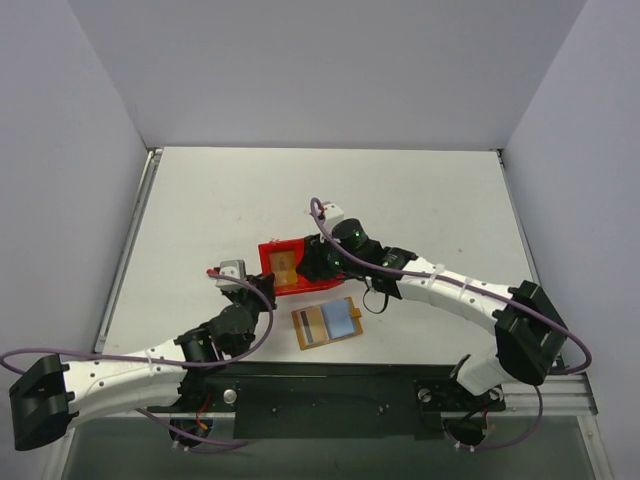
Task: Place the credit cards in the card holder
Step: Pick up the storage box at the center of the board, then pick up the credit card from the storage box.
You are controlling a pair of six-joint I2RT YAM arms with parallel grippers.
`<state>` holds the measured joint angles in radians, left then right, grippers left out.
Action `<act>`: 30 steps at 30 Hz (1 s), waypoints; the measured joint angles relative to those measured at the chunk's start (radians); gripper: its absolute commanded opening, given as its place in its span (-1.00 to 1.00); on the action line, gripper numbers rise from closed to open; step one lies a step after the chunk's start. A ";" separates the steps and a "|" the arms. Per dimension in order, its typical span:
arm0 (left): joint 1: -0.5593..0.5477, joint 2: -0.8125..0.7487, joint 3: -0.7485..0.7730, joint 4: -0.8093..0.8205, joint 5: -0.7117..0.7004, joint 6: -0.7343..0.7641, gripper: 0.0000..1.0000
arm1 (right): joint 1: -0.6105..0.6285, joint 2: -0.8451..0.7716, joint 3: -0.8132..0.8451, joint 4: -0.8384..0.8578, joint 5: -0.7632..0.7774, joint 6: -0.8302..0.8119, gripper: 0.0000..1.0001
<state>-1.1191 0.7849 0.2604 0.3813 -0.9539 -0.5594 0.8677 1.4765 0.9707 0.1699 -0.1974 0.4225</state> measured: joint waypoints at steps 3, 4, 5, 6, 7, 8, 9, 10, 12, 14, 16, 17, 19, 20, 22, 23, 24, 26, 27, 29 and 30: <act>-0.006 0.003 0.013 -0.006 -0.005 -0.007 -1.00 | 0.008 0.011 0.000 0.029 0.009 0.000 -0.23; -0.008 0.005 0.019 -0.009 -0.006 -0.008 -1.00 | 0.011 0.015 0.000 0.036 0.011 0.000 -0.23; -0.009 0.008 0.024 -0.011 -0.009 -0.010 -1.00 | 0.011 0.020 0.000 0.046 0.011 0.000 -0.23; -0.011 0.011 0.028 -0.013 -0.013 -0.010 -1.00 | 0.013 0.025 0.000 0.057 0.013 0.000 -0.23; -0.011 0.014 0.031 -0.016 -0.017 -0.010 -1.00 | 0.017 0.031 0.000 0.063 0.014 0.000 -0.23; -0.011 0.017 0.034 -0.019 -0.020 -0.011 -1.00 | 0.018 0.036 0.000 0.066 0.015 0.000 -0.23; -0.011 0.019 0.034 -0.020 -0.023 -0.012 -1.00 | 0.018 0.043 0.000 0.072 0.016 0.000 -0.23; -0.011 0.023 0.034 -0.022 -0.028 -0.013 -1.00 | 0.019 0.050 0.000 0.076 0.018 0.000 -0.23; -0.012 0.032 0.034 -0.026 -0.033 -0.013 -1.00 | 0.020 0.060 0.000 0.081 0.019 0.000 -0.23; -0.013 0.042 0.034 -0.027 -0.035 -0.013 -1.00 | 0.022 0.069 0.000 0.082 0.022 0.000 -0.23; -0.014 0.048 0.034 -0.027 -0.038 -0.013 -1.00 | 0.024 0.076 0.000 0.083 0.023 0.000 -0.24; -0.015 0.050 0.034 -0.027 -0.039 -0.013 -1.00 | 0.024 0.077 0.000 0.083 0.023 0.001 -0.24; -0.015 0.051 0.034 -0.027 -0.039 -0.015 -1.00 | 0.024 0.078 0.000 0.088 0.023 0.003 -0.24; -0.016 0.051 0.034 -0.027 -0.040 -0.018 -1.00 | 0.025 0.078 0.000 0.093 0.023 0.003 -0.24; -0.016 0.051 0.034 -0.027 -0.042 -0.027 -1.00 | 0.027 0.078 0.000 0.102 0.027 0.003 -0.24; -0.016 0.051 0.034 -0.027 -0.043 -0.032 -1.00 | 0.030 0.078 0.000 0.107 0.031 0.003 -0.24; -0.016 0.051 0.034 -0.027 -0.044 -0.039 -1.00 | 0.032 0.078 0.000 0.114 0.035 0.002 -0.24; -0.017 0.052 0.038 -0.038 -0.048 -0.061 -1.00 | 0.039 0.078 -0.006 0.138 0.048 0.002 -0.24; -0.018 0.056 0.042 -0.046 -0.053 -0.070 -1.00 | 0.041 0.078 -0.010 0.145 0.055 0.001 -0.24; -0.020 0.075 0.066 -0.087 -0.066 -0.105 -1.00 | 0.044 0.078 -0.020 0.158 0.069 0.001 -0.24; -0.021 0.084 0.076 -0.106 -0.070 -0.121 -1.00 | 0.045 0.077 -0.025 0.165 0.076 0.000 -0.24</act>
<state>-1.1400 0.8684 0.3367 0.2749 -1.0237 -0.6804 0.9127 1.5539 0.9455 0.3351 -0.1211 0.4229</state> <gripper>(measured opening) 0.242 0.380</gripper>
